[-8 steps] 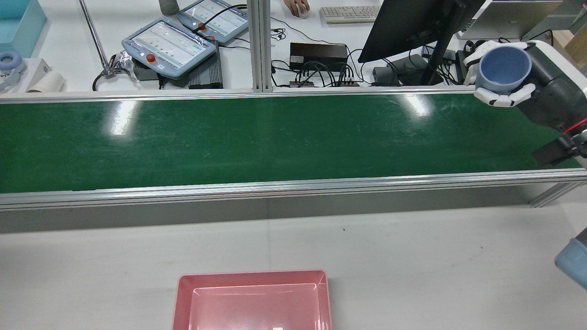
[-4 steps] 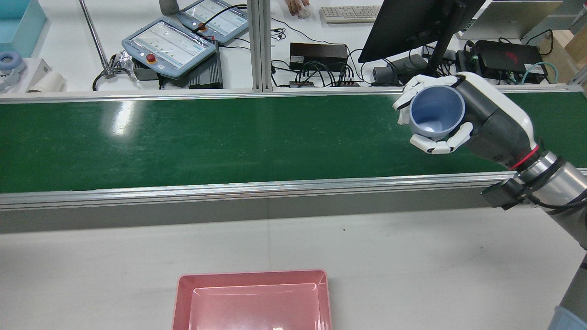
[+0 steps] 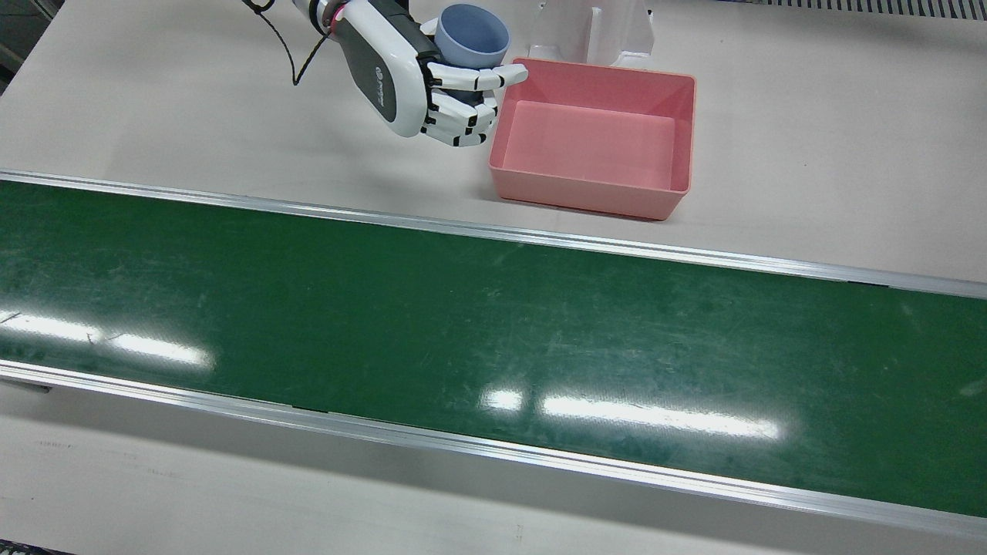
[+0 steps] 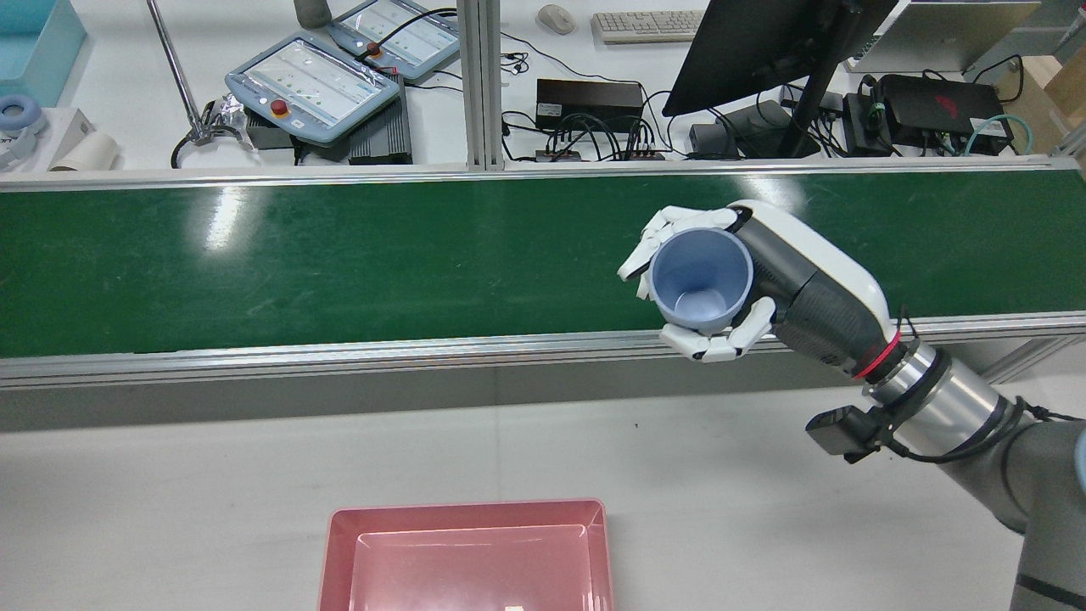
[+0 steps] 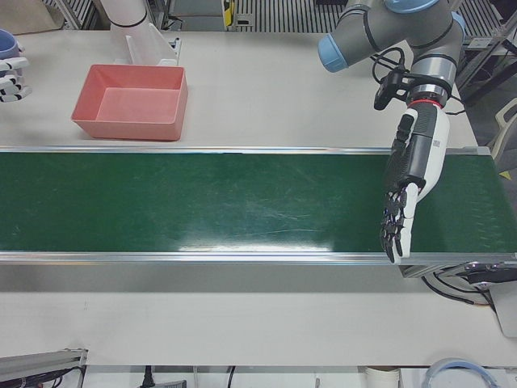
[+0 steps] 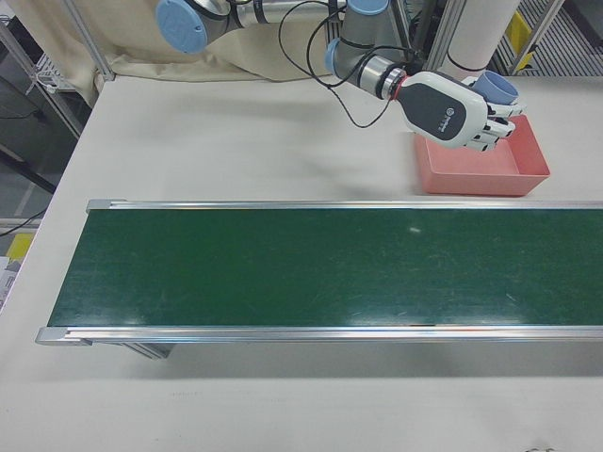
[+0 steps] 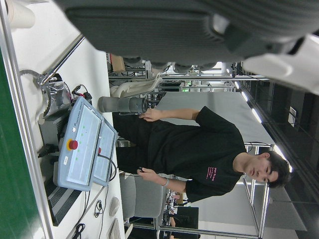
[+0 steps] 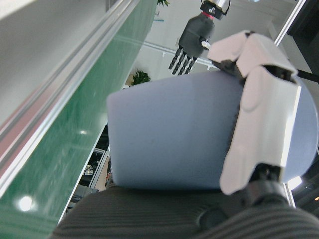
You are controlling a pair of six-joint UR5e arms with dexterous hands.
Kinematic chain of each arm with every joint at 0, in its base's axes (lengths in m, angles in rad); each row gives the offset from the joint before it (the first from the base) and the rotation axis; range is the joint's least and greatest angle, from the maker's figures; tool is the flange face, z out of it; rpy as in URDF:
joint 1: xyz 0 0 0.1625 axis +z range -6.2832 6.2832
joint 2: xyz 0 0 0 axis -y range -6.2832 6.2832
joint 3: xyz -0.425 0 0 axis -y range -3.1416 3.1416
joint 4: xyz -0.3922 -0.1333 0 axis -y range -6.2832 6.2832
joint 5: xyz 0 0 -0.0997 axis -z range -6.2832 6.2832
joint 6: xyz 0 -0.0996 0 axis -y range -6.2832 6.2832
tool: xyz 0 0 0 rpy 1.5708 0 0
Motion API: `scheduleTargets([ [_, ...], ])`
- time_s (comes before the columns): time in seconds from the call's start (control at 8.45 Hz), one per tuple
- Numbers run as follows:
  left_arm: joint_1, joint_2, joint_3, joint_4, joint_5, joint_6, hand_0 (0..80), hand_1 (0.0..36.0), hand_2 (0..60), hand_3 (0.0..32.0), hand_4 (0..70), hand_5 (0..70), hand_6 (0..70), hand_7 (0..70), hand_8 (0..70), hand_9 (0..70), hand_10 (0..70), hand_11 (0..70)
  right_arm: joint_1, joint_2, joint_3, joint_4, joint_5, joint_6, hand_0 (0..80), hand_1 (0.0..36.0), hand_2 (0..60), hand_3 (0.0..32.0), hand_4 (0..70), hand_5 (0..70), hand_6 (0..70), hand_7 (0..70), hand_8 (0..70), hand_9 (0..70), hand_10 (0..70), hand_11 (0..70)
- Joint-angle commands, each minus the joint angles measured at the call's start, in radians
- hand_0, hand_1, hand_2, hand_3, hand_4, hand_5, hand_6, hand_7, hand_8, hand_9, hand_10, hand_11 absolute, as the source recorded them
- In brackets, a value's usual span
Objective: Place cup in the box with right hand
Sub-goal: 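Lift the cup with the right hand and carry it toward the pink tray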
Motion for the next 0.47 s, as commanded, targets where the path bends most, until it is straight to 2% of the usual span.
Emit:
scheduleTargets([
  [0.0, 0.000, 0.000, 0.001, 0.002, 0.001, 0.000, 0.0, 0.0, 0.0, 0.0, 0.0, 0.0, 0.0, 0.0, 0.0, 0.0, 0.0, 0.0, -0.170, 0.041, -0.013, 0.006, 0.049, -0.129, 60.0, 36.0, 60.0, 0.0, 25.1, 17.3, 31.1, 70.0, 42.7, 68.0, 29.0, 44.8],
  [0.12, -0.002, 0.000, 0.001, 0.000, 0.001, 0.000, 0.0, 0.0, 0.0, 0.0, 0.0, 0.0, 0.0, 0.0, 0.0, 0.0, 0.0, 0.0, -0.210, 0.041, -0.013, 0.006, 0.061, -0.132, 60.4, 36.0, 60.0, 0.0, 22.6, 15.7, 26.7, 70.0, 36.7, 60.7, 24.0, 38.1],
  [0.24, 0.000, 0.000, 0.002, 0.000, 0.000, 0.000, 0.0, 0.0, 0.0, 0.0, 0.0, 0.0, 0.0, 0.0, 0.0, 0.0, 0.0, 0.0, -0.229, 0.038, -0.015, 0.006, 0.062, -0.140, 64.1, 31.3, 33.6, 0.0, 19.5, 11.7, 16.0, 59.5, 16.5, 31.8, 13.0, 22.1],
  [0.35, 0.000, 0.000, 0.002, 0.000, -0.001, 0.000, 0.0, 0.0, 0.0, 0.0, 0.0, 0.0, 0.0, 0.0, 0.0, 0.0, 0.0, 0.0, -0.236, 0.037, -0.015, 0.006, 0.060, -0.140, 54.9, 15.7, 4.7, 0.0, 14.0, 6.1, 7.2, 25.8, 0.8, 5.4, 4.8, 9.2],
])
